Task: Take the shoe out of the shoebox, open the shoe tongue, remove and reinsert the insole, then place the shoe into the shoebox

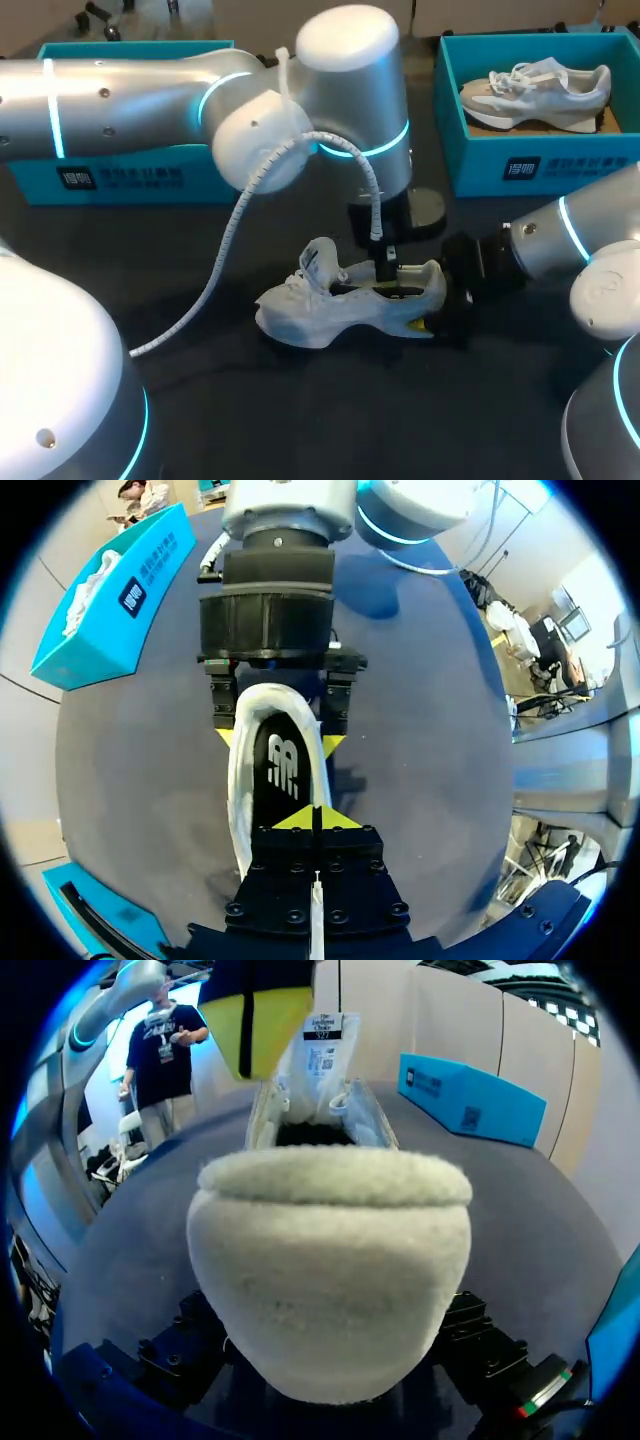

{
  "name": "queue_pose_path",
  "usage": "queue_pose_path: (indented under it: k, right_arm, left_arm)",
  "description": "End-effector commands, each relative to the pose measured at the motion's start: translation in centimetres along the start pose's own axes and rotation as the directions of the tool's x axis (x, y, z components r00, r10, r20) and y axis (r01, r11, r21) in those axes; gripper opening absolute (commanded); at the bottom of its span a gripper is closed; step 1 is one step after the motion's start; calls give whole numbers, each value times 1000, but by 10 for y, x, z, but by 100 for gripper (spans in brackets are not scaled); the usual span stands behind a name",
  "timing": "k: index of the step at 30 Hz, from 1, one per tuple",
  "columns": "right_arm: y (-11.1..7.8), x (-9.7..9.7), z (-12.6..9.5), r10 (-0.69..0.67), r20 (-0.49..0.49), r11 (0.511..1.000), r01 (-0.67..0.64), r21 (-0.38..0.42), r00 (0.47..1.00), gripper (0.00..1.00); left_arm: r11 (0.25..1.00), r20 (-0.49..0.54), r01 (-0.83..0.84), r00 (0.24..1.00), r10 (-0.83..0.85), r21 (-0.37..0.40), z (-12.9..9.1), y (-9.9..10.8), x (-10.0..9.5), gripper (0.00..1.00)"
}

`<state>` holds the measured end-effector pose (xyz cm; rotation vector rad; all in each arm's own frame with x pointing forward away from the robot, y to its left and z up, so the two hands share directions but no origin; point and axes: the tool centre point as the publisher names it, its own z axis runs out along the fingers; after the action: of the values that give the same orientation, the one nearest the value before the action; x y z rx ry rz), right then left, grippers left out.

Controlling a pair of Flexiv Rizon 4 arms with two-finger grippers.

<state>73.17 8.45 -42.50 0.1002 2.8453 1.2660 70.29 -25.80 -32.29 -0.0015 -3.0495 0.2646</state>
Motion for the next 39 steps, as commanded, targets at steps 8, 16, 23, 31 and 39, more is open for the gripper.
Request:
queue_pose_path:
  k: [8,16,23,31,39]
  right_arm:
    - [0,0,2,1,3,1000,-1,4,1000,0]
    - [0,0,2,1,3,1000,-1,4,1000,0]
    - [0,0,2,1,3,1000,-1,4,1000,0]
    - [0,0,2,1,3,1000,-1,4,1000,0]
    - [0,0,2,1,3,1000,-1,4,1000,0]
  left_arm:
    - [998,-24,-36,999,35,-51,17,2,-21,0]
    - [996,-45,-58,997,55,-66,23,12,-20,0]
    - [993,-66,-67,996,61,-96,41,17,-10,0]
    - [991,-98,-95,992,86,-97,49,20,-5,0]
    - [988,-107,-111,989,100,-103,53,23,-5,38]
